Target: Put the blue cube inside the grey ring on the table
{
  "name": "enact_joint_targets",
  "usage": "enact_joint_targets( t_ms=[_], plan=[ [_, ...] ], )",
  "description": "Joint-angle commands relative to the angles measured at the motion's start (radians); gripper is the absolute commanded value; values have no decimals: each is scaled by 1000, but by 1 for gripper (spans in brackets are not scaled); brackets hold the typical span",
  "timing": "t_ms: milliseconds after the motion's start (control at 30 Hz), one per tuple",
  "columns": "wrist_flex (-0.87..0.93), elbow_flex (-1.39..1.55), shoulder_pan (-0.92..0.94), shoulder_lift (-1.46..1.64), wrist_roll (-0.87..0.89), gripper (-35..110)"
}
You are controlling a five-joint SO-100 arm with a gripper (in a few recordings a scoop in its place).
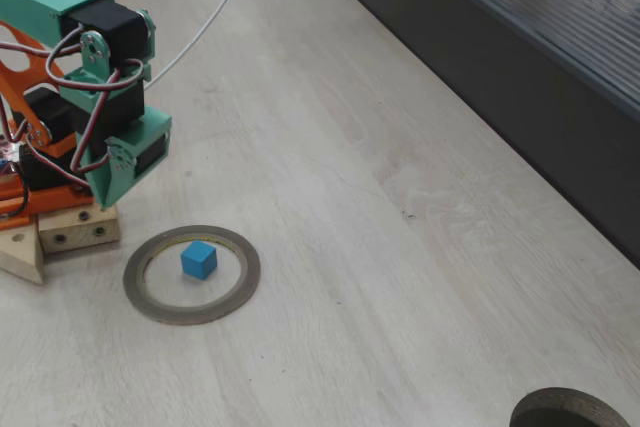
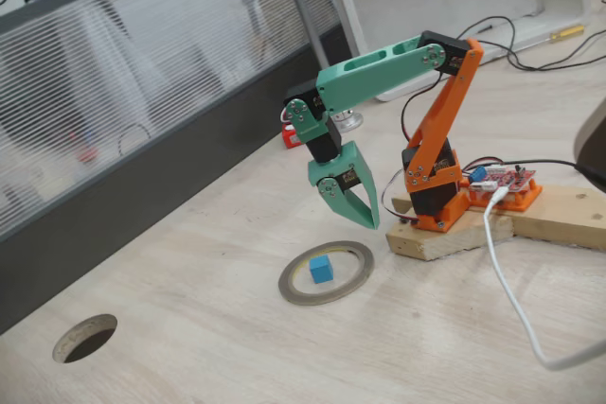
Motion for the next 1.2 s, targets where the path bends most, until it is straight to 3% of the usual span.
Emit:
enact_joint_targets(
  t_ms=[0,1167],
  plan=[
    [12,15,9,32,9,0],
    [-2,195,18,18,8,0]
  ],
)
